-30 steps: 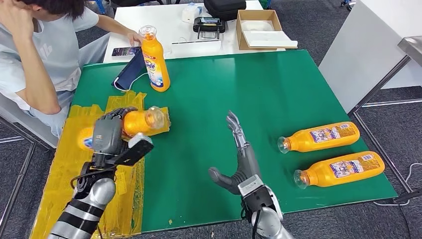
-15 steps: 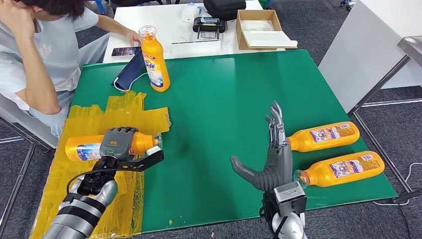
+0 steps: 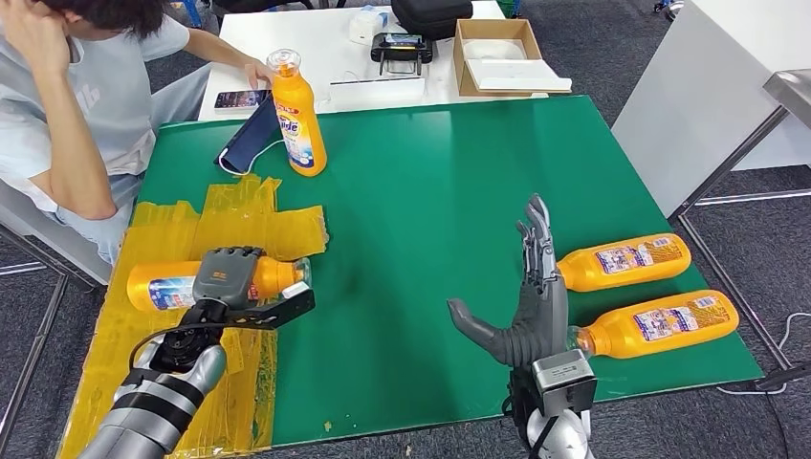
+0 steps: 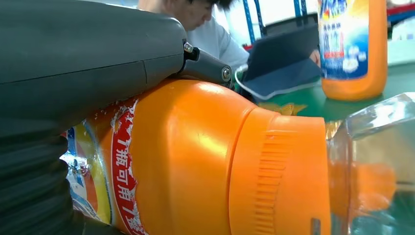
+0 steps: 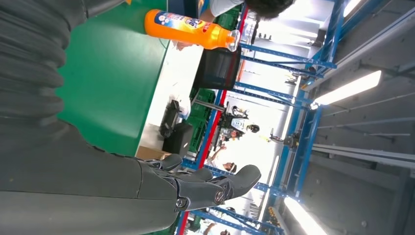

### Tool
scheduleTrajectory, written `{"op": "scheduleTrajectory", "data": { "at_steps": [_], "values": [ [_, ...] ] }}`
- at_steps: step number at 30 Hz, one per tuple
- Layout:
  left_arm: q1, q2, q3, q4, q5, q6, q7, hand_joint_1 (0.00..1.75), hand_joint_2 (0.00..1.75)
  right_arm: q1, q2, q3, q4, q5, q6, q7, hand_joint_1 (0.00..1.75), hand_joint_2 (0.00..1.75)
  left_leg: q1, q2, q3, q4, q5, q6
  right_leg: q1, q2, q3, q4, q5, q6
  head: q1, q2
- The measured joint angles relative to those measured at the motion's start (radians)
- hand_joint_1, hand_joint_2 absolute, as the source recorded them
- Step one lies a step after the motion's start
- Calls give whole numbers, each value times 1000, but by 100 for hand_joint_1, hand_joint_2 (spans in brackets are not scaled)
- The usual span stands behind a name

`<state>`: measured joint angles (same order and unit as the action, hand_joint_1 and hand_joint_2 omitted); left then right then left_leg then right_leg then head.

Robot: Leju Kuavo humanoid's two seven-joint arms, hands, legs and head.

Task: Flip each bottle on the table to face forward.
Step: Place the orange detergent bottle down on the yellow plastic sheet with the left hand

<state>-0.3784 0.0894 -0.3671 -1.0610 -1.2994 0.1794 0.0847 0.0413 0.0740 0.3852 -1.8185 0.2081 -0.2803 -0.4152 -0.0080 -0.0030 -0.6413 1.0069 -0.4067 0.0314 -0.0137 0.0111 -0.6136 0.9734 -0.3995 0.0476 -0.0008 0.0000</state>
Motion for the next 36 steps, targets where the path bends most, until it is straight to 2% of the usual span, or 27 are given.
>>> {"op": "scheduleTrajectory", "data": {
  "at_steps": [7, 11, 14, 16, 21, 28, 33, 36],
  "values": [
    [-27, 13, -47, 50, -6, -69, -1, 175, 175, -1, 4, -1, 0, 6, 3, 2, 0, 175, 0, 0, 0, 0, 0, 0, 0, 0, 0, 0, 0, 0, 0, 0],
    [-45, 14, -68, 77, 30, -52, -16, 0, 175, -1, 5, -1, 0, 12, 5, 9, 0, 175, 0, 0, 0, 0, 0, 0, 0, 0, 1, 0, 0, 0, 0, 0],
    [-22, -1, -58, 61, 67, 70, -19, 0, 175, 0, 6, -1, 0, 15, 9, 18, 0, 175, 0, 0, 0, 0, 0, 0, 0, 0, 0, 0, 0, 0, 0, 0],
    [-3, -13, -52, 27, 69, 102, -12, 0, 175, 1, 6, -1, 1, 17, 11, 19, 0, 175, 0, -1, 0, 0, 0, 0, 0, 0, 1, 0, 0, 0, 0, 0],
    [31, -25, -39, -42, 70, 100, -3, 0, 175, 1, 8, -1, 2, 18, 11, 19, 0, 175, 0, 0, 0, 0, 0, 0, 0, 0, 1, 0, 0, 0, 0, 0],
    [44, -26, -36, -72, 72, 98, -3, 0, 175, 1, 8, -1, 2, 19, 11, 19, 0, 175, 0, 0, 0, 0, 0, 0, 0, 0, 0, 0, 0, 0, 0, 0],
    [51, -31, -27, -81, 121, 101, -41, 0, 175, 1, 8, -1, 3, 21, 13, 24, 0, 175, 0, 0, 0, 0, 0, 0, 0, 0, 1, 0, 0, 0, 0, 0],
    [69, -41, -11, -103, 142, 151, -65, 0, 175, 1, 8, -1, 7, 27, 13, 26, 0, 175, 0, 0, 0, 0, 0, 0, 0, 0, 1, 0, 0, 0, 0, 0]
  ]
}}
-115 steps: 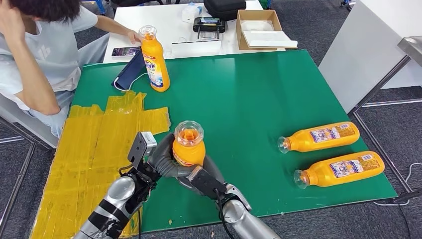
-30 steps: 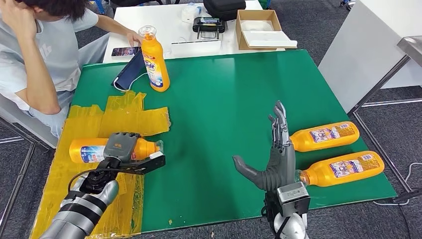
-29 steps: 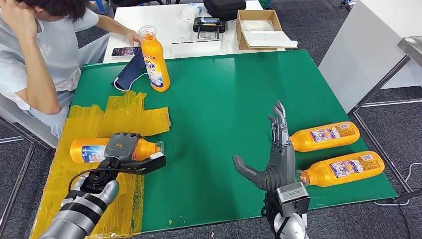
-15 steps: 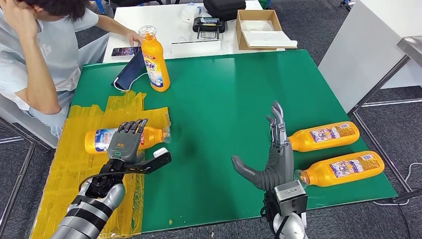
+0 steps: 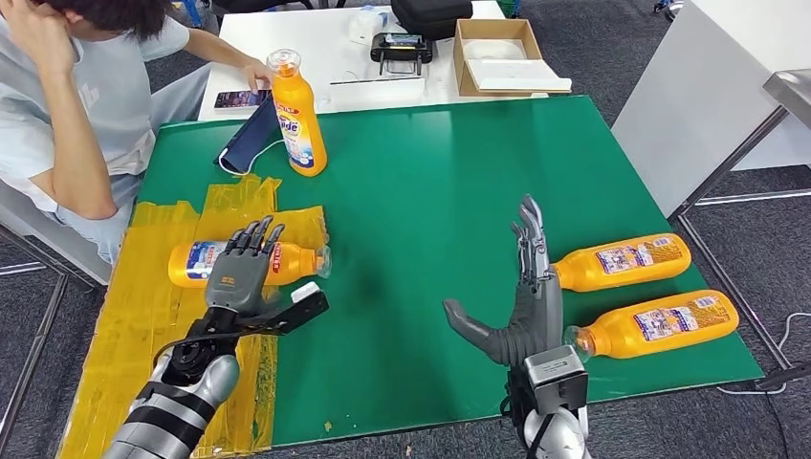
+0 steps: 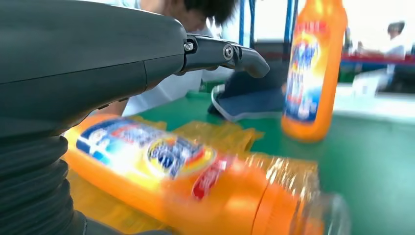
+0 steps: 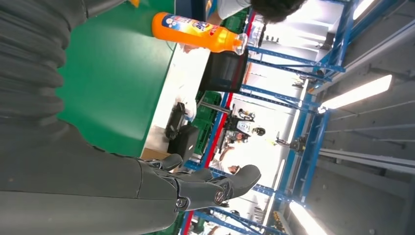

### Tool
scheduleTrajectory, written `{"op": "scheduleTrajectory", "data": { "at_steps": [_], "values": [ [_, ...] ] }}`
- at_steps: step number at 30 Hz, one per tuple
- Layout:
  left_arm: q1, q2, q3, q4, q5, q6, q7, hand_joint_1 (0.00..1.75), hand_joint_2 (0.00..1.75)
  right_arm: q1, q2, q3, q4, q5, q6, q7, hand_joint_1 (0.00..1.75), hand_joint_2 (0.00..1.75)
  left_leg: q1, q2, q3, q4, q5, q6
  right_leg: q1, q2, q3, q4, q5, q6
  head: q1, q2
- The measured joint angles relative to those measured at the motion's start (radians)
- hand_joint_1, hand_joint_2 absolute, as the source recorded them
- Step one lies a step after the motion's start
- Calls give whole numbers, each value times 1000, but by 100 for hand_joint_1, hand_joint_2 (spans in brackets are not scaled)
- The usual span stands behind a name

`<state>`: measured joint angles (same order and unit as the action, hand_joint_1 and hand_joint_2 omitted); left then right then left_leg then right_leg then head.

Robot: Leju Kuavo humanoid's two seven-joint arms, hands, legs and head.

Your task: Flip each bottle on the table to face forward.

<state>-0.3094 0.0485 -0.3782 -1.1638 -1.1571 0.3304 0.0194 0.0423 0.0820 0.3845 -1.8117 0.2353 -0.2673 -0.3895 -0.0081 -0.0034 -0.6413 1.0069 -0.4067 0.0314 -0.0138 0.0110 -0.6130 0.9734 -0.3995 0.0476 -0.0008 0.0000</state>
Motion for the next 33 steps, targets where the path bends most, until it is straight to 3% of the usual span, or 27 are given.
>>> {"op": "scheduleTrajectory", "data": {
  "at_steps": [7, 9, 13, 15, 17, 19, 23, 33],
  "values": [
    [74, -40, 58, -117, -21, 264, -56, 0, 175, 2, 0, 0, 12, 12, -17, 1, 0, 175, 0, 0, 0, 0, 0, 0, 0, 0, 0, 0, 0, 0, 0, 0],
    [101, -52, 70, -162, 61, 277, -128, 0, 175, 3, -4, 0, 17, 74, -49, 13, 0, 175, 0, 0, 0, 0, -1, 0, 0, 0, 0, 0, 0, 0, 0, 0],
    [169, -73, 86, -292, 604, 51, -335, 0, 175, -11, -51, 1, 35, 428, -116, 136, 0, 175, 0, 0, 0, 0, -1, 0, 0, 0, 0, 0, 0, 0, 0, 0],
    [204, -79, 100, -360, 826, -82, -374, 0, 175, -22, -100, -3, 50, 590, -105, 198, 0, 175, 0, 0, 0, 0, -1, 0, 0, 0, 0, -1, 0, 0, 0, 0],
    [232, -81, 117, -409, 940, -194, -386, 0, 175, -29, -156, -17, 67, 685, -84, 232, 0, 175, -1, -2, 0, 0, -1, 0, 0, -1, 0, -1, 0, 0, 0, 0],
    [251, -83, 132, -438, 990, -256, -387, 0, 175, -35, -204, -39, 85, 719, -70, 243, 0, 175, -1, -2, 0, 0, -1, 0, -1, -1, 0, -1, 0, 0, 0, 0],
    [269, -84, 150, -466, 1012, -284, -389, 0, 175, -39, -262, -75, 109, 733, -63, 244, 0, 175, -1, -1, 0, 0, -1, 0, -1, -1, 0, -1, 0, 1, 0, 0],
    [275, -92, 164, -483, 1015, -287, -390, 0, 175, -42, -293, -84, 129, 739, -60, 244, 0, 175, 0, -1, 0, 0, -1, 0, 0, -1, 0, 0, 0, 0, 0, 0]
  ]
}}
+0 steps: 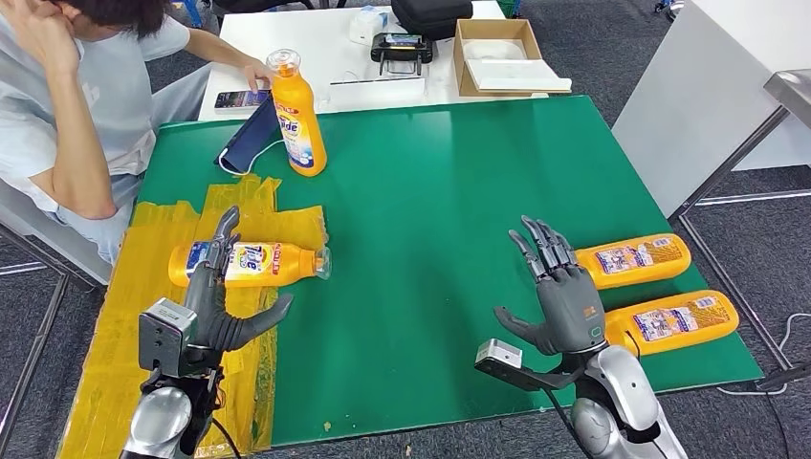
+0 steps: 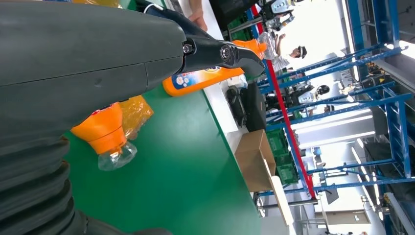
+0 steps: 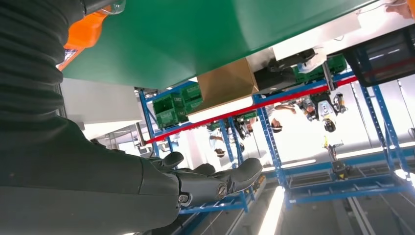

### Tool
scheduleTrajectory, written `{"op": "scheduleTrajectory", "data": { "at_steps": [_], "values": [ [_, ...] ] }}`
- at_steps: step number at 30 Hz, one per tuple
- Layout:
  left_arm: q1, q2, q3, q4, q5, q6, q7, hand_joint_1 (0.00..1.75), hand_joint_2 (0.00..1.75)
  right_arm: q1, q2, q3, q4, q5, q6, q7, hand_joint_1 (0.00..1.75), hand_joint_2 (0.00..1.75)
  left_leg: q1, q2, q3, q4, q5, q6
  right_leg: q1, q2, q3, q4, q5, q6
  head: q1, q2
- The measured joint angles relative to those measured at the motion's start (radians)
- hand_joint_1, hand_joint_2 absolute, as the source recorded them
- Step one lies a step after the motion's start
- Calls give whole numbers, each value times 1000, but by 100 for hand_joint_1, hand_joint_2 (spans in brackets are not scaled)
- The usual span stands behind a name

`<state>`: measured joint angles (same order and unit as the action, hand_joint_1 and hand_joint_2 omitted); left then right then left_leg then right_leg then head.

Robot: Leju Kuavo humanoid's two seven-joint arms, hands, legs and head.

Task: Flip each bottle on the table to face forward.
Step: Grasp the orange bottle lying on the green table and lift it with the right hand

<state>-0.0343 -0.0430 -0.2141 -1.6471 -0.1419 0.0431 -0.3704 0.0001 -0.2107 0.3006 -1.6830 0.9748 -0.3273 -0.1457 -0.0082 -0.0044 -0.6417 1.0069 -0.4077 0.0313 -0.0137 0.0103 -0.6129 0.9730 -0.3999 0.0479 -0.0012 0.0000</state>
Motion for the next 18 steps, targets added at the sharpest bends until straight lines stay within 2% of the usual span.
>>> {"op": "scheduleTrajectory", "data": {
  "at_steps": [4, 7, 14, 18],
  "values": [
    [0, -1, 0, 0, 6, -8, 2, 0, 175, -1, -4, 0, 2, 7, 6, 7, 0, 175, 0, 0, 0, 0, 0, 0, 0, 0, 0, 0, 0, 0, 0, 0],
    [2, -1, 1, 1, 30, -44, 19, 0, 175, -1, -25, -6, 10, 3, 52, 27, 0, 175, -1, -1, 0, 0, 0, 0, -1, 0, 0, 0, 0, 0, 0, 0],
    [9, -1, 1, 25, 73, -94, 38, 0, 175, -35, -149, -81, 92, -17, 157, 1, 0, 175, -3, 0, 0, 0, 0, 1, -3, 0, 0, 0, 1, 1, 0, 0],
    [-1, -3, -1, 48, 82, -116, 42, 0, 175, -108, -217, -101, 192, 23, 216, 8, 0, 175, -4, 0, 0, 0, 0, 1, -3, 0, 0, 0, 1, 1, 0, 0]
  ]
}}
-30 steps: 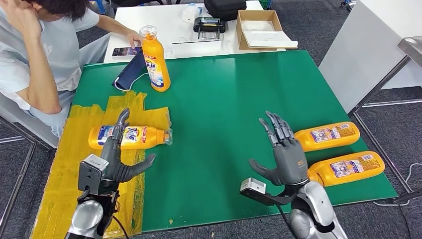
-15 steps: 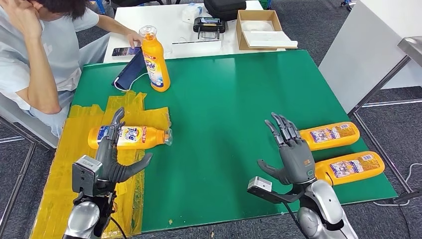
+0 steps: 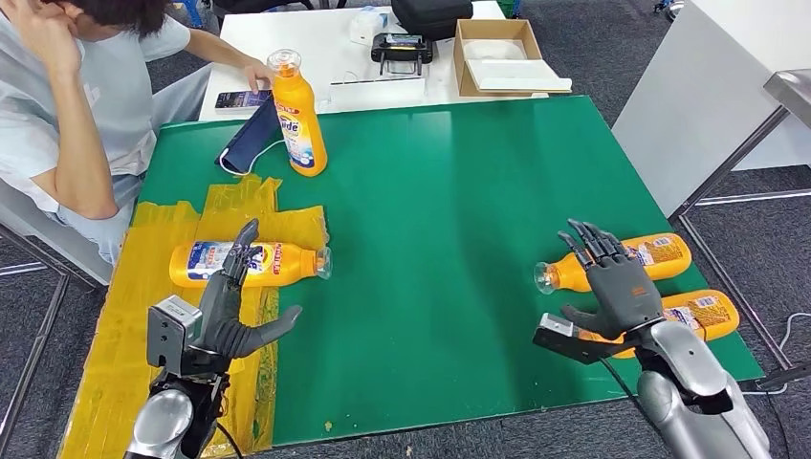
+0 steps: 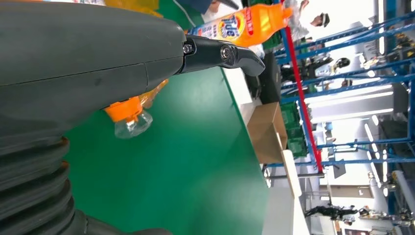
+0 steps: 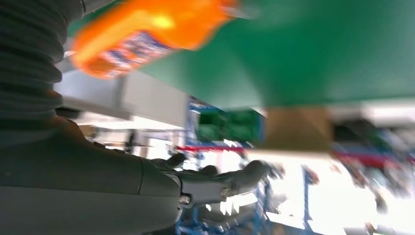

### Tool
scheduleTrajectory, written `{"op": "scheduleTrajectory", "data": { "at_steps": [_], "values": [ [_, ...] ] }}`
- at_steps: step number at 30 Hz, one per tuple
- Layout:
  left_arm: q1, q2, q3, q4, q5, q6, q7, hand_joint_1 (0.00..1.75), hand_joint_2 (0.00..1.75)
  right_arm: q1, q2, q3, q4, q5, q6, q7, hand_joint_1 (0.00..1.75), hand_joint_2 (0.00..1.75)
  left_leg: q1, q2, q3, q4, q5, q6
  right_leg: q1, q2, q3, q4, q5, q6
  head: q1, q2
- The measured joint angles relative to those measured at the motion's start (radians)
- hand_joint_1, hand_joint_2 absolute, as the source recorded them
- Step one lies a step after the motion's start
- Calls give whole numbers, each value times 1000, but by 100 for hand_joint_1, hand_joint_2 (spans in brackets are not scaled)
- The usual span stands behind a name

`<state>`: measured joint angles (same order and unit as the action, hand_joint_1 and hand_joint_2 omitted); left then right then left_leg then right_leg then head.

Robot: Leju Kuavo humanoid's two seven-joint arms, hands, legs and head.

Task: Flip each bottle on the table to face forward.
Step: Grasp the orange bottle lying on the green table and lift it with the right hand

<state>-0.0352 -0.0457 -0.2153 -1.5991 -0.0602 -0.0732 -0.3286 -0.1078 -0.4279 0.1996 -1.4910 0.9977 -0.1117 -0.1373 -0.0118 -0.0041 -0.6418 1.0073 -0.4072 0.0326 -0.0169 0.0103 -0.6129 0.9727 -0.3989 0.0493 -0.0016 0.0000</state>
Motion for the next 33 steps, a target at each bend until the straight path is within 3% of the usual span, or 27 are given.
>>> {"op": "scheduleTrajectory", "data": {
  "at_steps": [4, 8, 22, 33],
  "values": [
    [-30, -7, -9, 40, 7, -10, 3, 0, 175, -126, -73, -6, 196, 31, 8, -48, 0, 175, -1, 0, 0, 0, 2, 2, 0, 0, 0, 0, 1, 2, 0, 0],
    [-49, -9, -18, 67, 8, -14, 3, 0, 175, -202, -105, -8, 342, 69, -22, -43, 0, 175, -1, 0, 0, 0, 2, 2, 0, 0, 0, 0, 1, 2, 0, 0],
    [-60, -10, -33, 91, 9, -29, 7, 0, 175, -251, -108, -22, 511, 137, -106, 17, 0, 175, -1, 0, -1, 0, 2, 2, 0, 0, 0, 0, 1, 2, 0, 0],
    [-73, -14, -38, 119, 32, -49, 8, 0, 175, -342, -119, -27, 669, 139, -44, -54, 0, 175, -2, 0, -1, 0, 2, 3, -1, 0, 0, 0, 1, 2, 0, 0]
  ]
}}
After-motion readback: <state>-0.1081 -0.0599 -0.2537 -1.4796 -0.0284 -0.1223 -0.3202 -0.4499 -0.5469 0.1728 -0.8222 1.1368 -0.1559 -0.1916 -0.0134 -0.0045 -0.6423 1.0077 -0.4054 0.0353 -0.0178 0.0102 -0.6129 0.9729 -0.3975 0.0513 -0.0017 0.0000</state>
